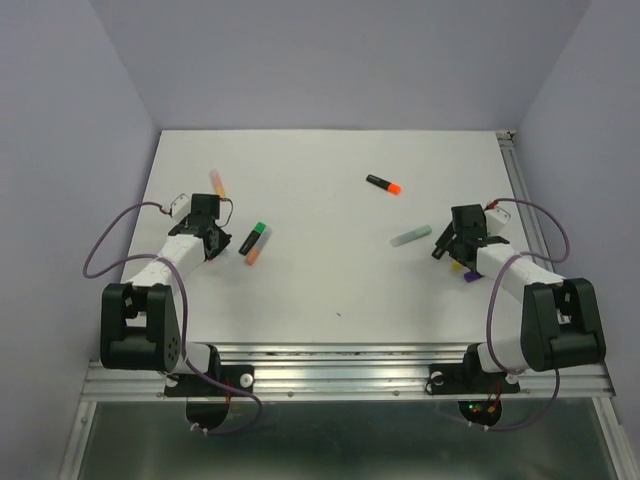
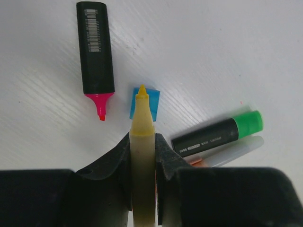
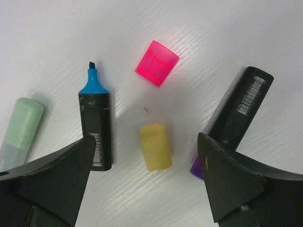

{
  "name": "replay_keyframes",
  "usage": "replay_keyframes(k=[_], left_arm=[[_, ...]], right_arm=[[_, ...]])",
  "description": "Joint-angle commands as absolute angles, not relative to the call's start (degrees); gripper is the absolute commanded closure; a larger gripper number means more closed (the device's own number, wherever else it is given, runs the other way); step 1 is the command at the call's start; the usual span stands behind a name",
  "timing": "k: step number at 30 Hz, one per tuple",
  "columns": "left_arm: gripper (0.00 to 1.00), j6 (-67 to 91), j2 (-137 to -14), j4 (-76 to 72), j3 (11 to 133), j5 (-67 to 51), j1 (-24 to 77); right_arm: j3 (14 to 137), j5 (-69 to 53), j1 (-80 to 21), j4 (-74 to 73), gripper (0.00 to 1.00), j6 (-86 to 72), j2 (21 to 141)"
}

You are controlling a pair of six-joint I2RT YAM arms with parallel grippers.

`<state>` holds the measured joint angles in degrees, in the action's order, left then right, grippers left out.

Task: Open the pen caps

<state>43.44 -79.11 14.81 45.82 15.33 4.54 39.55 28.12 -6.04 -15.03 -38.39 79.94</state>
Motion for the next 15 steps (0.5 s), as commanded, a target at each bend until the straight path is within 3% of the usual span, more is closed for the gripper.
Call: replay_keyframes(k=[1, 10, 15], left_arm=[[1.0, 42.28, -80.24, 14.06, 48.6, 18.89, 2.03], [1.0, 41.22, -83.06, 16.09, 52.12, 22.15, -6.76], [0.89, 40.95, -83.67, 14.42, 51.6, 21.8, -8.96]], right_arm=[[39.82, 26.19, -5.8, -13.8, 0.02, -37.44, 75.94], [39.64, 22.77, -5.8, -12.83, 0.0, -36.74, 76.02], [39.73, 22.15, -5.8, -12.83, 0.0, -36.74, 76.47]])
